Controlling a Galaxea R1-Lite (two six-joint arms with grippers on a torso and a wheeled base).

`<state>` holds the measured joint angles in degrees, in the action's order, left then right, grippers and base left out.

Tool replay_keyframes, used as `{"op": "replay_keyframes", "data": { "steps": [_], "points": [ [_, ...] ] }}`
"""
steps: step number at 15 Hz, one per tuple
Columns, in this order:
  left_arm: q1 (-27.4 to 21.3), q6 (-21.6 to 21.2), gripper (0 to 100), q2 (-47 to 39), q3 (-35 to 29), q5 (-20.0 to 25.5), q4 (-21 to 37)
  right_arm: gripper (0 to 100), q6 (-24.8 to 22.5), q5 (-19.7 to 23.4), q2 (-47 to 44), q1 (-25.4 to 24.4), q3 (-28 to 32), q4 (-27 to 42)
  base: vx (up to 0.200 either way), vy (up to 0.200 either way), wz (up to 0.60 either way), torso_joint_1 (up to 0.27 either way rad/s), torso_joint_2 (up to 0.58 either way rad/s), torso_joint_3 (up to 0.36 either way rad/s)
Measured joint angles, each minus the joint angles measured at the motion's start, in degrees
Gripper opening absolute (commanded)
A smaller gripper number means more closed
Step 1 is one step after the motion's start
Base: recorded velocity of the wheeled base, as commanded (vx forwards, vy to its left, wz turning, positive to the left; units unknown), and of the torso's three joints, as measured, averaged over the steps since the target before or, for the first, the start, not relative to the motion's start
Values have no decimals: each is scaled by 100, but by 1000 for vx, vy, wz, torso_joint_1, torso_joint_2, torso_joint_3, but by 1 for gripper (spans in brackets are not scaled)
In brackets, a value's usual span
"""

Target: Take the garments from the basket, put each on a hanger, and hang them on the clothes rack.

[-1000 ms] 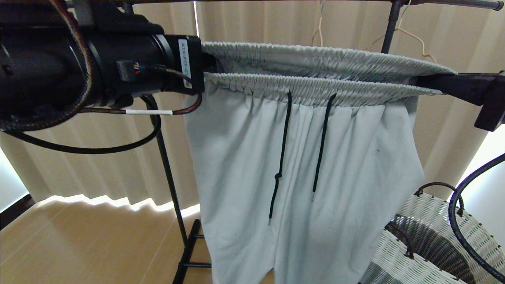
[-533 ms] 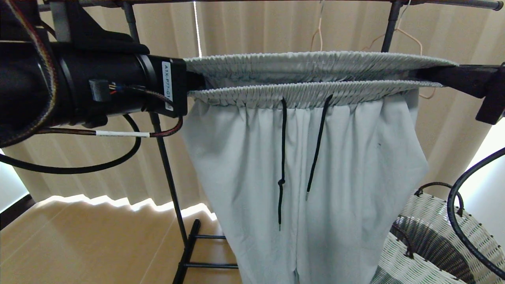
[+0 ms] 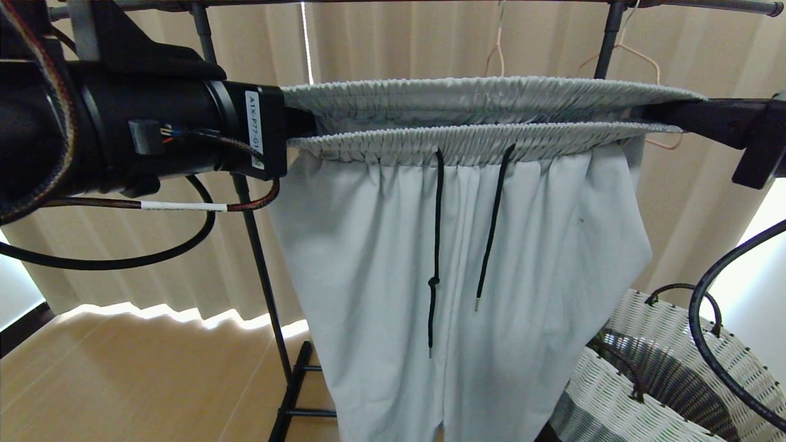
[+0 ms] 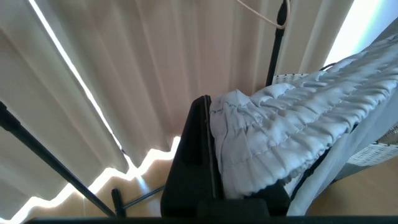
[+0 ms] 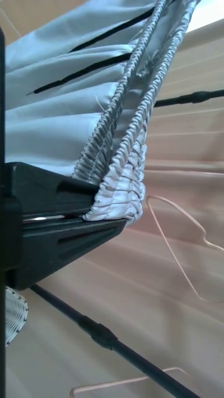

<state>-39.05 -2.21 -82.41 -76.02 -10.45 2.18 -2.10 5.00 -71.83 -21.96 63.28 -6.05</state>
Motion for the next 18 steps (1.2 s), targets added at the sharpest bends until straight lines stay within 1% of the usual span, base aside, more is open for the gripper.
{"op": "replay_keyframes", "data": {
  "steps": [5,8,10,13,15,18],
  "points": [
    [33,-17,0,5,26,-22,9,100,22,9,11,2,-38,-16,0,0,0,0,0,0],
    [276,-180,0,-11,30,-44,5,100,44,39,46,0,-39,-27,0,0,0,0,0,0],
    [379,-191,0,-23,20,-211,0,100,62,83,85,0,-38,-117,0,0,0,0,0,0],
    [443,-191,0,-44,-33,-282,-16,100,71,461,151,0,-91,-295,0,0,0,0,0,0],
    [586,-193,0,-78,-149,-285,-13,100,73,822,234,0,-193,-325,0,0,0,0,0,0],
    [796,-180,0,-163,-284,-285,-57,100,148,1063,325,0,-245,-336,0,0,0,0,0,0]
  ]
}}
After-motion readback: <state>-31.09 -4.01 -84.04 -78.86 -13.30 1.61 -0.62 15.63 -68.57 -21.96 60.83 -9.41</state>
